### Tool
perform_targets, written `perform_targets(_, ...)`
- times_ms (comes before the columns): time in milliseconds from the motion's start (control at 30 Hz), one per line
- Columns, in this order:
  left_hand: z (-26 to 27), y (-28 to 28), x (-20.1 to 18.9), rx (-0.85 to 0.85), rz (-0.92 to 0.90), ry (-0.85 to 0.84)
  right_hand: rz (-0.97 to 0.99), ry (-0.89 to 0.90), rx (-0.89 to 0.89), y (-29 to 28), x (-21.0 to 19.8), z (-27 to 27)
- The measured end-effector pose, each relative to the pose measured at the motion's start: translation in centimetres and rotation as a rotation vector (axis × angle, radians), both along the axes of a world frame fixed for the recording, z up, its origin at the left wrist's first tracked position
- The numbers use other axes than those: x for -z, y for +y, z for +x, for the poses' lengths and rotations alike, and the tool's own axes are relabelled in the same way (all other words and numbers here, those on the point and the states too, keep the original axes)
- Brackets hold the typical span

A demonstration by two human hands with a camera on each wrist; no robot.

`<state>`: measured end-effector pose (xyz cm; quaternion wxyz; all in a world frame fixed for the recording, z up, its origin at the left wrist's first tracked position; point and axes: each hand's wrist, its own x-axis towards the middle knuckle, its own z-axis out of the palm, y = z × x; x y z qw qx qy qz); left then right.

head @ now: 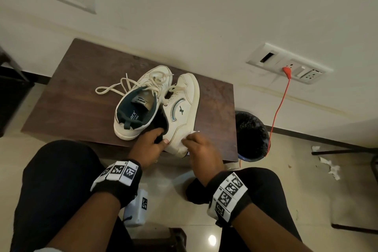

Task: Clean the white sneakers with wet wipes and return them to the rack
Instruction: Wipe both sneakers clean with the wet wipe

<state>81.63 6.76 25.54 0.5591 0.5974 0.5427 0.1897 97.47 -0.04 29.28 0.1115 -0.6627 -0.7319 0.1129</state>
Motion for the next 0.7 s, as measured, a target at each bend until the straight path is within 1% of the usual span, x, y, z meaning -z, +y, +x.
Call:
perform_targets(100,-0.1,-0.1,0.0,-0.012,-0.016,-0.015,-0.016,-0.031,0.002,0.9,-0.4,0.1)
perform_targets(233,-0.5,-0.3,0.3,0.014,0.007,-0.020,0.011,-0.060,0.113,4.3,-1.1,0.5)
perform_targets(300,-0.8,-0.4,0.4,0.024,0.028,-0.003,0.007,-0.055,0.140,5.6,-1.3,0.6)
perform_targets(400,-1.3,-0.3,0.6,0.045,0.037,-0.009,0.004,-0.062,0.079,5.3,-1.0,-0.2)
perform_targets(467,-1.4,-0.2,0.8,0.061,0.056,-0.007,0.008,-0.058,0.000,3.5,-0.7,-0.7)
perform_targets(567,-1.5,-0.1,1.0,0.073,0.068,-0.003,-0.058,-0.090,-0.103,0.8,-0.4,-1.1)
perform_targets(633,-1.5,-0.1,1.1,0.073,0.076,-0.006,-0.072,-0.107,-0.141,0.9,-0.5,-1.1)
perform_targets(700,-1.5,-0.2,1.1,0.076,0.086,-0.003,-0.052,-0.128,-0.143,2.2,-0.7,-0.9)
